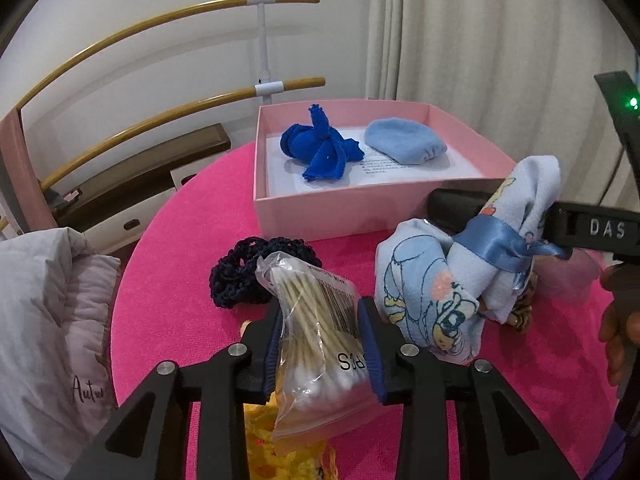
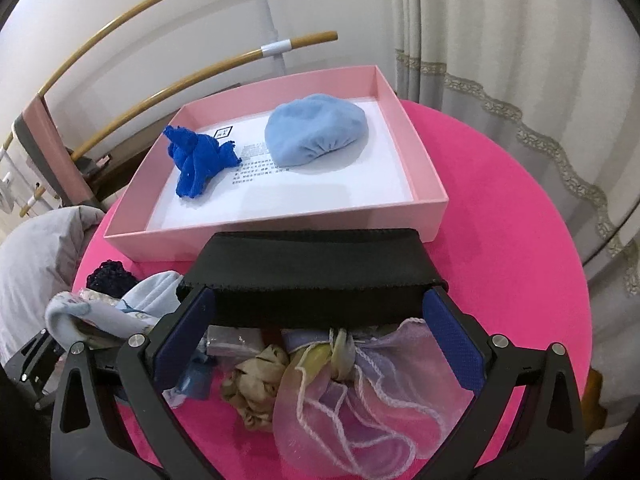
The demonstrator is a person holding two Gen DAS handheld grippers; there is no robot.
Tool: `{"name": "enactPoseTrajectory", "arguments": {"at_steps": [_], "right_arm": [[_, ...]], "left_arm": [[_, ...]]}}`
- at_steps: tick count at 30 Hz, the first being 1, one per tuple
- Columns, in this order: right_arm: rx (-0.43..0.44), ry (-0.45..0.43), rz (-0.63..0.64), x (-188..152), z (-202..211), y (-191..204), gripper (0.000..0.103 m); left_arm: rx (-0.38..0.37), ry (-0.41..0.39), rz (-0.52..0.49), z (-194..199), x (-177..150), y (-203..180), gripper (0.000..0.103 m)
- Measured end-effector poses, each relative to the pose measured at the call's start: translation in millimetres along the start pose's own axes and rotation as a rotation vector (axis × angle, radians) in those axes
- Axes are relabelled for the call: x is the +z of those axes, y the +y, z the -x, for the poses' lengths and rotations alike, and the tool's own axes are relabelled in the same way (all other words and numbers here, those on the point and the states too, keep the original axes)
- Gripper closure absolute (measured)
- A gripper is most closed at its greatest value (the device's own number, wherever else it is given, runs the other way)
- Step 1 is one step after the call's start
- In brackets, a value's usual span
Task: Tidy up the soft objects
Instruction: 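Grasp the cotton swab bag with the left gripper while the right grasps the black case, then lift the swab bag and black case with both grippers toward the pink box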
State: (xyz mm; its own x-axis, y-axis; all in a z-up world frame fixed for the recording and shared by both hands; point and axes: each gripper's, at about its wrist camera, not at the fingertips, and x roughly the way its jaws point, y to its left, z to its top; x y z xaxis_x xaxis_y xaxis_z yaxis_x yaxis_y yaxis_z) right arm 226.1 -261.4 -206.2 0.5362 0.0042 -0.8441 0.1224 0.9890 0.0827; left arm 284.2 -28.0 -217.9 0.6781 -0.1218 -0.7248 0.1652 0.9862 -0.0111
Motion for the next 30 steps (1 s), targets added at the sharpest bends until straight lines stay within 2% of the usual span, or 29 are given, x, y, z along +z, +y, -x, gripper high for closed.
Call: {"name": "enactPoseTrajectory", "arguments": {"at_steps": [2, 5, 8, 11, 16, 19, 21, 25, 30], "right_arm": [[-0.007, 0.002, 0.01, -2.1, 5.8, 0.3, 0.0], [0.04, -0.021, 0.032, -3.2, 15.3, 5.9, 0.0], [-0.023, -0.009, 0.063, -3.9, 10.6, 7.0, 0.0], [-0.053, -0.034, 0.073, -4.7, 17.2, -0.7, 0.0], [-0.169, -0.002, 0.298, -11.1, 12.5, 15.1, 0.0], [-0.258, -0.029, 0.45, -17.1, 6.5, 34.7, 0.0], [-0.28, -0.049, 0.512, -17.7, 0.9, 44.1, 0.0], [-0.211, -0.076, 0.475, -8.7, -6.9, 42.8, 0.006], [-0.148, -0.063, 0.46, -3.9, -18.8, 36.1, 0.023]], "left_arm": [[-0.002, -0.003, -0.001, 3.2, -0.7, 0.2, 0.073], [-0.003, -0.002, 0.003, 5.2, -1.1, 0.0, 0.073], [-0.01, -0.006, 0.003, 6.2, 0.4, -0.6, 0.076], [-0.016, -0.007, -0.004, 9.6, 0.4, -1.4, 0.077], [-0.017, -0.002, 0.005, 11.9, 0.6, -1.9, 0.077], [-0.01, 0.002, 0.003, 12.6, 0.7, -3.3, 0.077], [-0.009, 0.003, 0.003, 13.5, 1.3, -4.0, 0.077], [-0.003, 0.007, -0.002, 14.6, 0.6, -5.0, 0.077], [0.0, 0.011, -0.002, 14.8, 0.4, -4.7, 0.077]]}}
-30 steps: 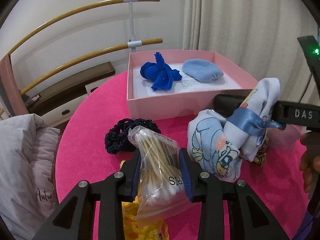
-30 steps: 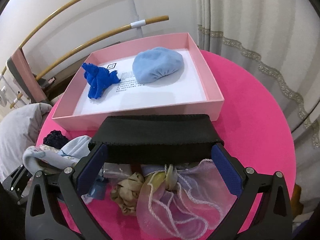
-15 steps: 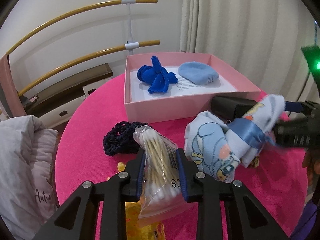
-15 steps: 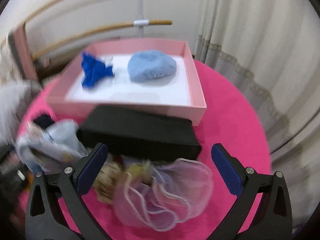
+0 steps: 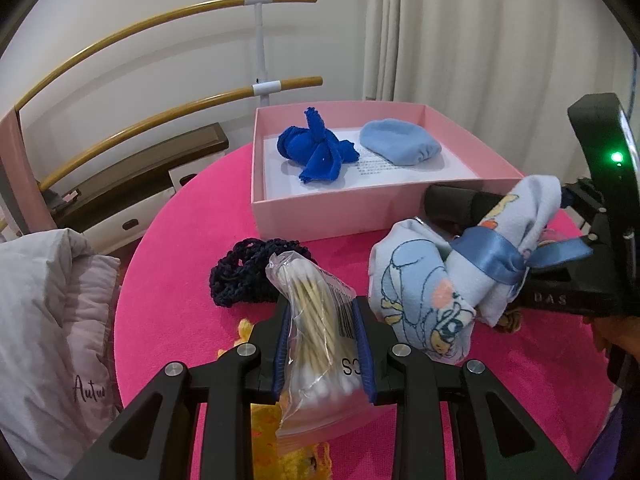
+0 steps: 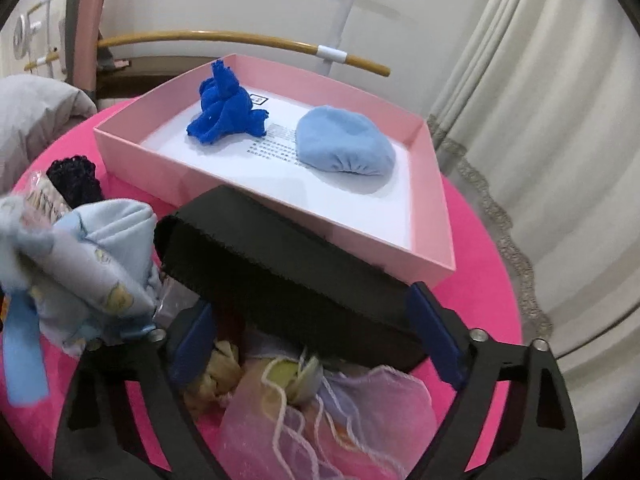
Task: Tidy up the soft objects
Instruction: 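Lift the swab bag and black case with both grippers toward the pink box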
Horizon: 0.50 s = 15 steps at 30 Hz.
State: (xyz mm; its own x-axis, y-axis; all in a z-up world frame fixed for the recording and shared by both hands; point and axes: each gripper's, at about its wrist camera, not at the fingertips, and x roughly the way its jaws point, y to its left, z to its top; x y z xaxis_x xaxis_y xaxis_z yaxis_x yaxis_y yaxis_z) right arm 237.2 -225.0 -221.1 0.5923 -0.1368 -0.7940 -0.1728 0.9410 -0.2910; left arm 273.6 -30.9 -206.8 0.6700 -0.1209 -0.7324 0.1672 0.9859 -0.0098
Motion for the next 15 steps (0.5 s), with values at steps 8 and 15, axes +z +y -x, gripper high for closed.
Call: {"name": "enactPoseTrajectory", "arguments": {"at_steps": [8, 15], "right_arm": [[0.095, -0.049, -0.002, 0.0, 10.9, 0.5, 0.057], [0.162, -0.108, -0.107, -1.9, 39.3, -18.9, 0.069]], "left_arm": [[-0.026, -0.003, 0.012, 0.5, 2.3, 1.4, 0.08], [-0.051, -0.025, 0.019, 13.7, 7.3, 1.6, 0.084]]}}
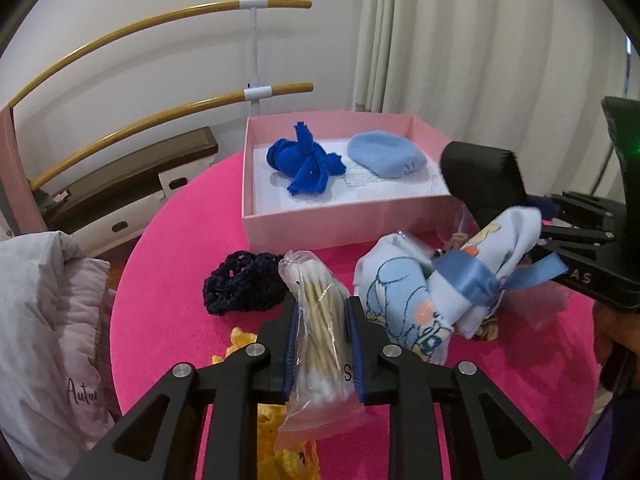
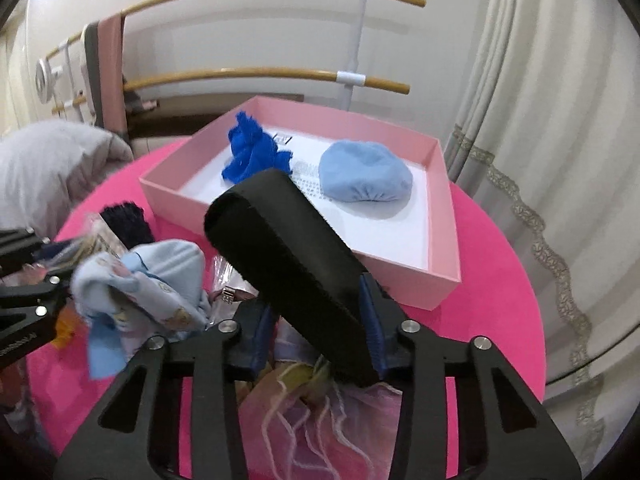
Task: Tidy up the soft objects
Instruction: 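Lift the swab bag and black case with both grippers toward the pink box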
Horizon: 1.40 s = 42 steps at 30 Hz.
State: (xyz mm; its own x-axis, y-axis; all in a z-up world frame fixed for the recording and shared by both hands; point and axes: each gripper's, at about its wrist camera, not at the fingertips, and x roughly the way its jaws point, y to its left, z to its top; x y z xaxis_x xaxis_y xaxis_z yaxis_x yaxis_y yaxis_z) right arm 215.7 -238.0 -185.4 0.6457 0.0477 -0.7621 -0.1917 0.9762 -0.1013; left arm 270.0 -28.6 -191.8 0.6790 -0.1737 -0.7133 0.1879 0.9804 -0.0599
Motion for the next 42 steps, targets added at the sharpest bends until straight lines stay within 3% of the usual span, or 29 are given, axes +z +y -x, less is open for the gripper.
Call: {"name": "enactPoseTrajectory", "arguments": {"at_steps": [7, 19, 35, 42], "right_arm": [[0.088, -0.066, -0.157, -6.0, 30.6, -21.2, 0.072], [0.169, -0.145, -0.312, -7.5, 61.4, -52.1, 0.077], [0.215, -0.183, -0.308, 33.3, 67.9, -46.2, 0.083], [0.217, -0.191, -0.294, 73.4, 59.6, -48.5, 0.083]], "left_arm": [[-0.01, -0.033, 0.014, 22.9, 0.1, 5.6, 0.084], [-0.004, -0.115, -0.018, 65.6, 14.9, -11.2, 0.084], [0.011, -0.167, -0.045, 66.3, 62.1, -12.7, 0.084], [0.001, -0.18, -0.043, 53.8, 97.5, -16.6, 0.084]]}}
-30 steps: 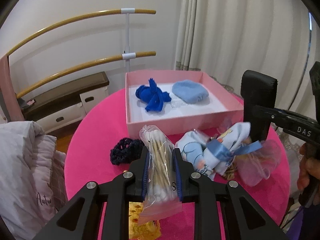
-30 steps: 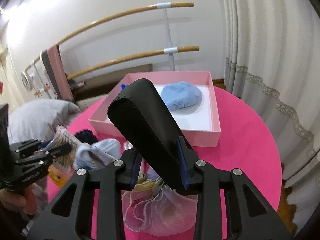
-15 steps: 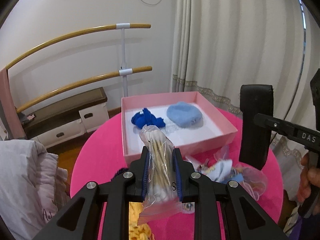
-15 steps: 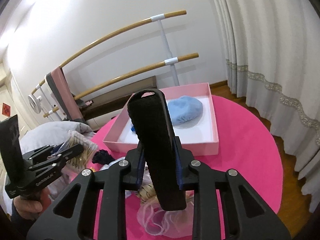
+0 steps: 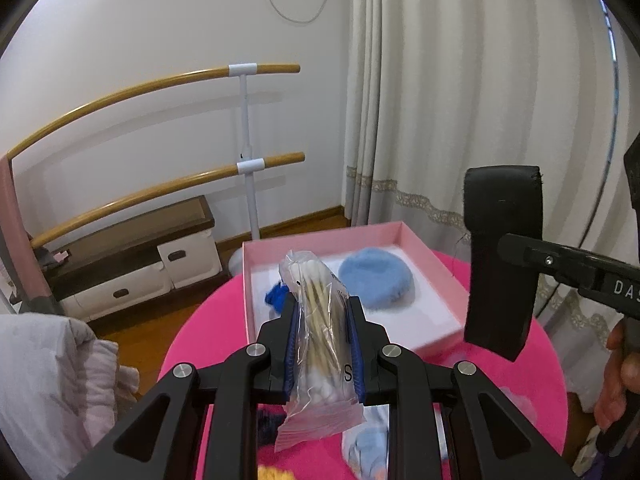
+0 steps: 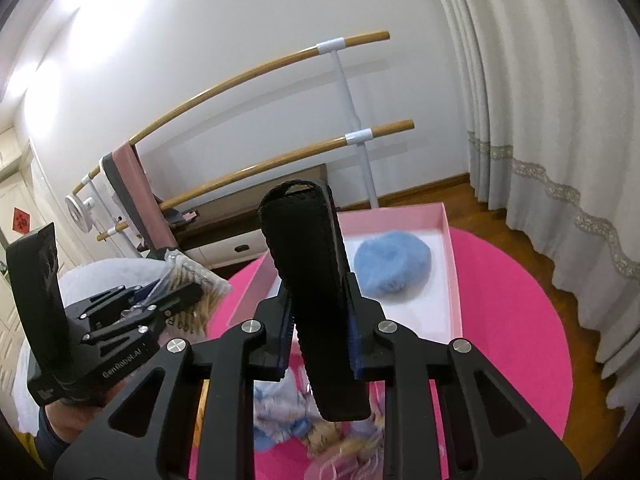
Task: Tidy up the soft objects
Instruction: 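Lift the swab bag and black case with both grippers toward the pink box, then lower both items into the box and open both grippers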
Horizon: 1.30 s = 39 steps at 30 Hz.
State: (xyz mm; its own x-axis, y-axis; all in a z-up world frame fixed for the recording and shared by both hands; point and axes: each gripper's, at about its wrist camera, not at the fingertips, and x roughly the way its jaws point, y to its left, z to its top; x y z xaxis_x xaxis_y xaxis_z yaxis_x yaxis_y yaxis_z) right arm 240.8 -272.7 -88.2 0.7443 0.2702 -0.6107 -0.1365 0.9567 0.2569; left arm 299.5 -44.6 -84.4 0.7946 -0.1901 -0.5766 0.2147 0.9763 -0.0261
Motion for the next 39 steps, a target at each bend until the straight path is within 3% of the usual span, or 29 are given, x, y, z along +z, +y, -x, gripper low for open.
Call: {"name": "enactPoseTrajectory", "arguments": {"at_steps": [5, 11, 20, 27, 31, 33, 34, 35, 39], "right_arm": [[-0.016, 0.036, 0.0, 22.6, -28.1, -2.1, 0.083], [-0.057, 0.104, -0.021, 34.2, -68.6, -20.1, 0.083], [-0.107, 0.199, -0.04, 31.3, -112.1, -35.5, 0.083], [-0.184, 0.302, -0.05, 20.5, -147.5, -49.8, 0.08], [-0.22, 0.299, -0.079, 14.3, -145.2, -58.7, 0.057], [-0.228, 0.276, -0.099, 14.3, -137.7, -65.3, 0.015], [-0.217, 0.264, -0.112, 14.3, -133.2, -68.2, 0.003], [-0.182, 0.248, -0.13, 13.9, -127.8, -70.3, 0.0], [-0.166, 0.193, -0.149, 12.5, -105.6, -68.8, 0.0]], "left_arm": [[-0.007, 0.016, 0.01, -27.2, 28.6, -0.6, 0.084], [-0.032, 0.093, 0.043, -78.8, 54.2, 5.8, 0.084], [-0.028, 0.171, 0.041, -136.9, 70.9, -5.6, 0.084], [-0.03, 0.278, 0.029, -195.1, 75.1, -16.4, 0.079], [0.025, 0.287, 0.019, -205.1, 70.1, -16.2, 0.049], [0.045, 0.256, 0.043, -195.6, 72.6, -9.2, 0.036], [0.053, 0.244, 0.053, -192.8, 73.5, -6.1, 0.021], [0.059, 0.226, 0.061, -188.0, 74.7, -2.7, 0.006], [0.105, 0.135, 0.04, -157.9, 77.9, -1.4, 0.0]]}}
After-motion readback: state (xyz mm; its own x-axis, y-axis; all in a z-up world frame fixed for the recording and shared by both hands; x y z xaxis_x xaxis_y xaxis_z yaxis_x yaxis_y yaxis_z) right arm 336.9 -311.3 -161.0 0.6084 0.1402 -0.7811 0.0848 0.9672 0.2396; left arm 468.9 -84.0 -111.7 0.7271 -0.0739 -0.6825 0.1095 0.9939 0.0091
